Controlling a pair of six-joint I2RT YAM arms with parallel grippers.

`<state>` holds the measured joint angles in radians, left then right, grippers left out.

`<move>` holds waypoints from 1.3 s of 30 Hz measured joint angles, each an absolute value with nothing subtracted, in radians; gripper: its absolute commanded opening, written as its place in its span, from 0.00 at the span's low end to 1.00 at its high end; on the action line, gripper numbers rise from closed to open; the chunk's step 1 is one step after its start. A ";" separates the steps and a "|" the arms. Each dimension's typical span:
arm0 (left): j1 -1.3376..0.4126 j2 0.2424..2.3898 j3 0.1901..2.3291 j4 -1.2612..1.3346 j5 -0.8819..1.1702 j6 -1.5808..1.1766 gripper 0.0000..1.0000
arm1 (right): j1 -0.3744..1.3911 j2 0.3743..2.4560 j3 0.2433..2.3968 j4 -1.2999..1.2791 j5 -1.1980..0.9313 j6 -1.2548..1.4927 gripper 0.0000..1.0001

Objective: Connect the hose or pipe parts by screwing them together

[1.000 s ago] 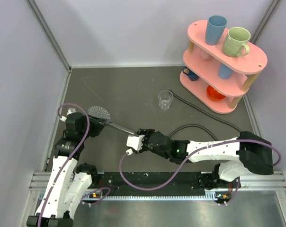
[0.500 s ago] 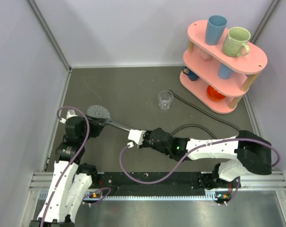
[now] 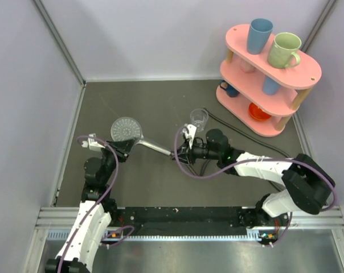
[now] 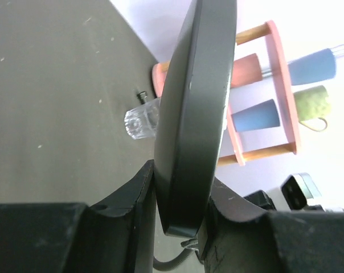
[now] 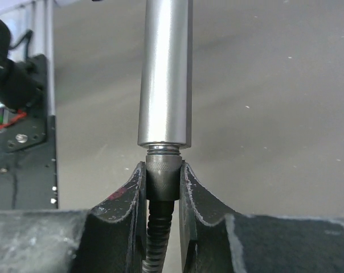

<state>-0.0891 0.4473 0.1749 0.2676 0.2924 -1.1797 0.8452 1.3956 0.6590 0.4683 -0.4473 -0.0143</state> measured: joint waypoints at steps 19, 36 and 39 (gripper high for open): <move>-0.089 0.476 0.076 0.565 0.324 -1.185 0.00 | 0.649 1.644 0.596 1.158 -0.860 0.606 0.48; -0.104 0.571 0.547 -0.435 0.109 -1.243 0.00 | 1.069 1.172 0.612 0.400 -0.147 -0.327 0.60; -0.104 0.633 0.662 -0.566 0.083 -1.254 0.00 | 1.157 1.179 0.626 0.320 0.017 -0.458 0.60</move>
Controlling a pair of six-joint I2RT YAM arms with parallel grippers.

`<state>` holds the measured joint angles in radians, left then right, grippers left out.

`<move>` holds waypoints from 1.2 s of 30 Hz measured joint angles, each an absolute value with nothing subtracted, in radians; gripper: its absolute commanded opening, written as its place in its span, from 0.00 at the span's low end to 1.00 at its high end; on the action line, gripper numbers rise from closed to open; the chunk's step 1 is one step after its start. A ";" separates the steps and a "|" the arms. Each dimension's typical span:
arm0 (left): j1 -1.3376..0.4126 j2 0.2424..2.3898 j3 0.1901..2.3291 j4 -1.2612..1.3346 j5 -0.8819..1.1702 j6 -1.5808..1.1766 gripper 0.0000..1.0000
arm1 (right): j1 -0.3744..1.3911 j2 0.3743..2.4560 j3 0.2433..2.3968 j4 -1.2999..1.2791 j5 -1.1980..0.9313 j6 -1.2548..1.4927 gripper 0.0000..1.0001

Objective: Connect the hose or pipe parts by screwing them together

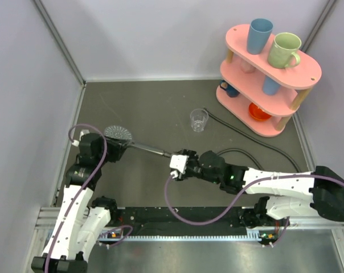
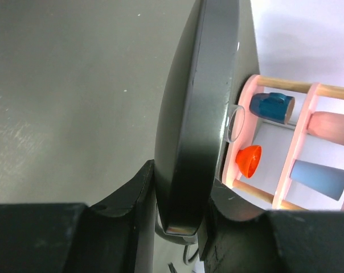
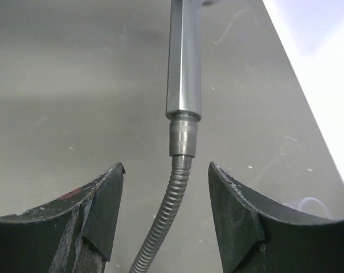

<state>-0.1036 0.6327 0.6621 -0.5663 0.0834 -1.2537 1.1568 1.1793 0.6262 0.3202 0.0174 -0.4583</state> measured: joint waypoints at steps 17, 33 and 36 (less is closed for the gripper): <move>-0.104 0.731 0.786 -0.855 0.060 -1.307 0.00 | 1.338 1.445 0.812 0.254 0.416 -0.791 0.52; -0.096 0.638 0.757 -0.769 0.037 -1.226 0.00 | 1.304 1.529 0.968 0.105 0.408 -0.648 0.00; -0.092 0.523 0.622 -0.572 0.057 -1.180 0.00 | 1.230 1.523 0.989 0.071 0.287 -0.563 0.00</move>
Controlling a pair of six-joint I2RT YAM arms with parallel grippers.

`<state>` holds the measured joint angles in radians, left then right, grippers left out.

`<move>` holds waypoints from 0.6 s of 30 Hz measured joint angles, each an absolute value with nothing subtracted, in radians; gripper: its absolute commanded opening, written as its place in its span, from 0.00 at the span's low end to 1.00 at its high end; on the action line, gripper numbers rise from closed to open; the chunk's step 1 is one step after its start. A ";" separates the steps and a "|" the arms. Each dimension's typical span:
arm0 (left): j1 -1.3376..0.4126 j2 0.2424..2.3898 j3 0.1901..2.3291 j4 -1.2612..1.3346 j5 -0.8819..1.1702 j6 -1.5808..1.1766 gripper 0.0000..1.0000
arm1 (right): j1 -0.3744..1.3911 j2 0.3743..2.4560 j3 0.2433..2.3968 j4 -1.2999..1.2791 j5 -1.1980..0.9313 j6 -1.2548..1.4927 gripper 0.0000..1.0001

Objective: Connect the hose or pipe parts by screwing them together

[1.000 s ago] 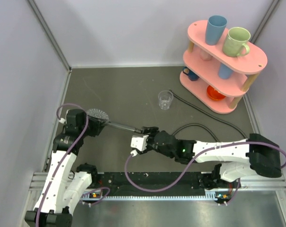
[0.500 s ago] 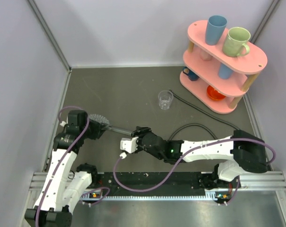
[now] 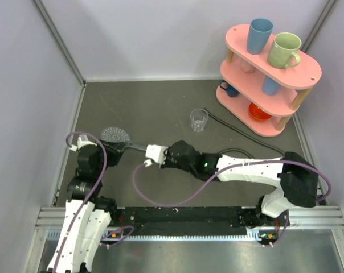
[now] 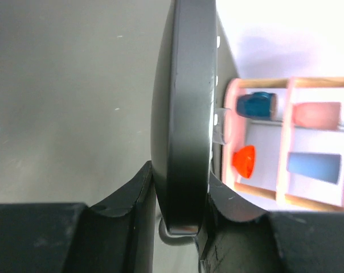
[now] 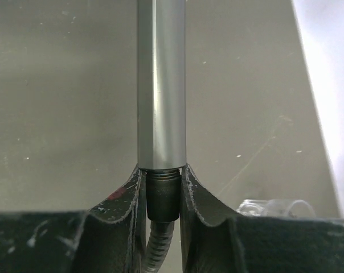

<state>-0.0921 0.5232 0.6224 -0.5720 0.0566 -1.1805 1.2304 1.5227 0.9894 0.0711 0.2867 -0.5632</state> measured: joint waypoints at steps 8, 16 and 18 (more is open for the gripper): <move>-0.090 0.369 0.274 -0.059 0.187 -1.171 0.00 | 1.016 1.481 0.982 -0.019 -0.132 -0.364 0.00; -0.089 0.383 0.152 0.339 0.315 -1.096 0.00 | 0.840 1.473 0.976 -0.024 -0.546 -0.161 0.00; -0.089 0.397 0.135 0.411 0.346 -1.084 0.00 | 0.821 1.483 0.977 -0.031 -0.612 -0.123 0.00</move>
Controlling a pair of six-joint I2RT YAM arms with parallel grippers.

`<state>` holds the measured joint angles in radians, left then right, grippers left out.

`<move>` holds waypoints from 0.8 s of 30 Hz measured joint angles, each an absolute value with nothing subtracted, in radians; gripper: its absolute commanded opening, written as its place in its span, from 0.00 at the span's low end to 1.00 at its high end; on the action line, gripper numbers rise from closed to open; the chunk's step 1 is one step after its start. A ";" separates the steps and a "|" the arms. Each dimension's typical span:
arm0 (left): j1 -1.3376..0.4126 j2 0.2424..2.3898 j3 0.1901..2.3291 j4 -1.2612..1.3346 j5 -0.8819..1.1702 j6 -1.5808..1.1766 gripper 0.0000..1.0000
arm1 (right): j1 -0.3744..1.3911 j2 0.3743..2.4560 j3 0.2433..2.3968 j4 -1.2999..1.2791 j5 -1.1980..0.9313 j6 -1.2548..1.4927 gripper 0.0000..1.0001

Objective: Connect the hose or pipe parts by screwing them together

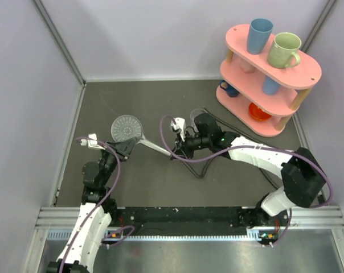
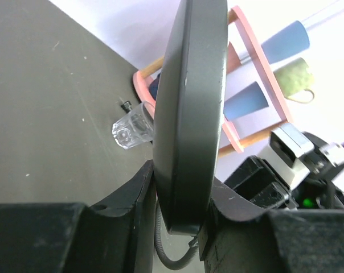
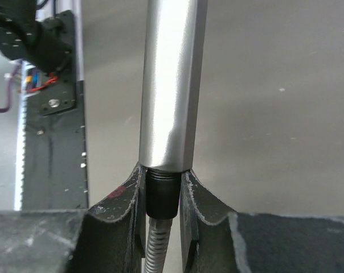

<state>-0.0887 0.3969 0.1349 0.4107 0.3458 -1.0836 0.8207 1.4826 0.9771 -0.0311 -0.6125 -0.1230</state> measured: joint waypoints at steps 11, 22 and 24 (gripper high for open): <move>-0.086 0.450 0.100 0.598 0.410 -1.065 0.00 | 0.761 1.550 1.016 -0.069 -0.870 0.004 0.20; -0.099 0.483 0.320 0.157 0.363 -1.044 0.00 | 0.818 1.496 1.015 -0.128 -0.771 -0.051 0.69; -0.102 0.482 0.386 0.020 0.312 -1.053 0.00 | 0.843 1.454 1.013 -0.131 -0.683 -0.080 0.69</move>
